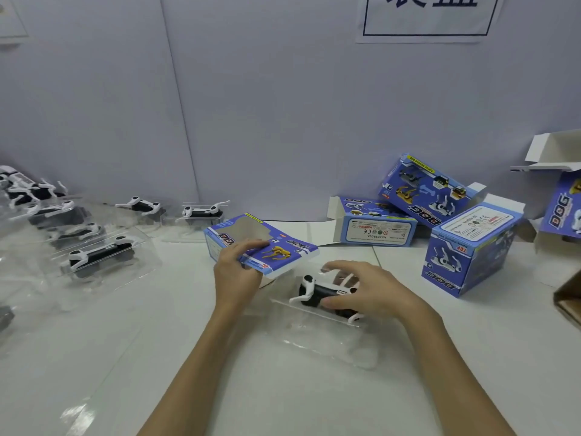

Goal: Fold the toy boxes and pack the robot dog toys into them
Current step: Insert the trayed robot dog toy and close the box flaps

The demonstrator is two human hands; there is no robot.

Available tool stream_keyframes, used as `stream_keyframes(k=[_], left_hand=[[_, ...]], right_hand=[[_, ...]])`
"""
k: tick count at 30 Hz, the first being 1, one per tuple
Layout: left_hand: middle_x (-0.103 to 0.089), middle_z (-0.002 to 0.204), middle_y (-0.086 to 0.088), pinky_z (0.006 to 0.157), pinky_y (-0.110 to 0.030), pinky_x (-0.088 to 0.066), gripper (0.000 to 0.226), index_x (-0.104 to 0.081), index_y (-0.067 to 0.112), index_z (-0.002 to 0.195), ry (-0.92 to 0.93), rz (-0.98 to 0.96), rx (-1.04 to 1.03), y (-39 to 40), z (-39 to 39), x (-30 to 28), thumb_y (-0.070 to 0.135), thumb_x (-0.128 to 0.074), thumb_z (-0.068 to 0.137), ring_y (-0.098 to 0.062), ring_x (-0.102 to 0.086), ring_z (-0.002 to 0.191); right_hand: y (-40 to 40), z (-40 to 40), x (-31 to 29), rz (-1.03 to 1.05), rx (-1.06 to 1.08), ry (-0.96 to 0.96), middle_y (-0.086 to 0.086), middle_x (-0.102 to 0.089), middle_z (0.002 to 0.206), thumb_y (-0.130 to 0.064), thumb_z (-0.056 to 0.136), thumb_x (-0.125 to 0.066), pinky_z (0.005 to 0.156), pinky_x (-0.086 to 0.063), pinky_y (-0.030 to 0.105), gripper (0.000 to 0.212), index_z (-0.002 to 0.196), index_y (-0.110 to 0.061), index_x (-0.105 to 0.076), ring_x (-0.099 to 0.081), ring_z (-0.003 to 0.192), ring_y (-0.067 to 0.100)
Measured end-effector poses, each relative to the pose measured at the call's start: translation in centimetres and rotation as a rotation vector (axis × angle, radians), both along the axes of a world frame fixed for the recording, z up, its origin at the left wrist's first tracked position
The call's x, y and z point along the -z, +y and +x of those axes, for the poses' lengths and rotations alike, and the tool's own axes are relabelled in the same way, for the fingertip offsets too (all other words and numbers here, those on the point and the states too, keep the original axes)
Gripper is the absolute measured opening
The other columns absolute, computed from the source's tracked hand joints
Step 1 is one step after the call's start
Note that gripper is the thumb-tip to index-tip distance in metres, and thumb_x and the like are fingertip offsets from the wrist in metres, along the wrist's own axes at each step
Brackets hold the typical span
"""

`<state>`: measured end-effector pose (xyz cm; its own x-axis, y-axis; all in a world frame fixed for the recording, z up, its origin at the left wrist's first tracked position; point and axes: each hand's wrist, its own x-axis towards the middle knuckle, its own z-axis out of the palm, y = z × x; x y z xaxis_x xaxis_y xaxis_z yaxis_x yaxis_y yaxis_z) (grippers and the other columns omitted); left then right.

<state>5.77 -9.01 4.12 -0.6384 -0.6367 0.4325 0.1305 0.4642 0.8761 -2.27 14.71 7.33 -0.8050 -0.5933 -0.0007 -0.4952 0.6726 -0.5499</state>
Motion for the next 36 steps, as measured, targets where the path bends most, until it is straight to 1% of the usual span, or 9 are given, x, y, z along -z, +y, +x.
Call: stream_keyframes(k=[4,7,9,15,19,23,26,32,36], left_hand=[[-0.072,0.12,0.01,0.102,-0.035,-0.053,0.068,-0.082,0.031,0.106,-0.065,-0.032,0.111,0.0,0.0,0.1,-0.019,-0.053,0.07,-0.003,-0.059,0.117],[-0.069,0.125,0.006,0.093,-0.02,-0.054,0.071,-0.081,0.034,0.104,-0.097,-0.065,0.15,-0.5,0.1,0.0,-0.02,-0.053,0.069,-0.009,-0.059,0.12],[-0.066,0.125,0.009,0.082,-0.012,-0.055,0.076,-0.08,0.037,0.103,-0.118,-0.066,0.203,-0.8,0.4,-0.2,-0.023,-0.049,0.068,-0.008,-0.059,0.12],[-0.066,0.132,0.013,0.089,-0.006,-0.047,0.074,-0.077,0.032,0.117,-0.195,-0.172,0.37,-1.3,1.6,-1.1,-0.023,-0.051,0.076,0.003,-0.052,0.127],[-0.057,0.144,0.025,0.118,-0.024,-0.035,0.072,-0.07,0.041,0.128,-0.297,-0.245,0.515,-1.1,2.2,-1.4,-0.014,-0.051,0.085,0.012,-0.04,0.138],[-0.052,0.146,0.028,0.125,-0.047,-0.025,0.064,-0.065,0.047,0.131,-0.343,-0.317,0.493,-0.6,2.2,-1.6,0.005,-0.06,0.083,0.005,-0.038,0.142],[-0.043,0.151,0.032,0.127,-0.044,-0.011,0.07,-0.056,0.054,0.135,-0.401,-0.397,0.525,-0.4,2.3,-1.5,0.028,-0.059,0.07,0.011,-0.029,0.144],[-0.05,0.144,0.033,0.12,-0.041,-0.011,0.063,-0.058,0.048,0.134,-0.295,-0.504,0.392,1.0,1.7,-0.5,0.032,-0.056,0.073,0.008,-0.035,0.139],[-0.035,0.154,0.033,0.125,-0.049,-0.001,0.069,-0.047,0.052,0.143,-0.328,-0.566,0.453,1.1,1.5,0.3,0.051,-0.067,0.076,0.007,-0.019,0.149]], right_hand=[[-0.9,0.2,0.4,-0.047,-0.082,0.017,-0.026,-0.064,0.107,-0.058,0.075,-0.084,0.078,-0.048,0.018,0.061,0.131,-0.051,-0.06,-0.059,0.1,-0.007],[-1.2,0.0,0.7,-0.117,-0.004,0.042,-0.024,-0.065,0.108,-0.055,0.075,-0.085,0.086,-0.055,0.028,0.064,0.134,-0.046,-0.062,-0.061,0.101,-0.001],[-1.2,-0.1,0.8,-0.145,0.064,0.052,-0.024,-0.065,0.109,-0.052,0.075,-0.087,0.091,-0.055,0.032,0.074,0.142,-0.042,-0.058,-0.061,0.104,0.002],[-1.2,-0.6,1.1,-0.228,0.197,0.01,-0.019,-0.072,0.114,-0.052,0.07,-0.091,0.087,-0.058,0.036,0.067,0.129,-0.033,-0.066,-0.064,0.094,0.0],[-1.5,-1.2,1.7,-0.273,0.306,0.02,-0.008,-0.071,0.125,-0.043,0.075,-0.091,0.085,-0.058,0.034,0.061,0.13,-0.028,-0.067,-0.065,0.106,0.01],[-1.8,-1.5,2.1,-0.373,0.33,-0.015,-0.002,-0.071,0.123,-0.03,0.077,-0.092,0.067,-0.049,0.019,0.058,0.128,-0.023,-0.066,-0.062,0.099,0.008],[-2.0,-1.4,2.3,-0.394,0.357,0.003,-0.005,-0.07,0.111,-0.027,0.078,-0.091,0.074,-0.051,0.025,0.049,0.122,-0.024,-0.069,-0.063,0.094,0.01],[-2.7,-1.3,3.5,-0.721,0.433,-0.028,-0.003,-0.068,0.113,-0.011,0.094,-0.073,0.059,-0.049,0.012,0.027,0.115,-0.026,-0.065,-0.064,0.087,0.001],[-4.1,-0.7,3.7,-0.986,0.571,-0.105,0.001,-0.069,0.12,-0.012,0.112,-0.037,0.054,-0.045,0.005,0.03,0.114,-0.026,-0.064,-0.064,0.096,-0.001]])
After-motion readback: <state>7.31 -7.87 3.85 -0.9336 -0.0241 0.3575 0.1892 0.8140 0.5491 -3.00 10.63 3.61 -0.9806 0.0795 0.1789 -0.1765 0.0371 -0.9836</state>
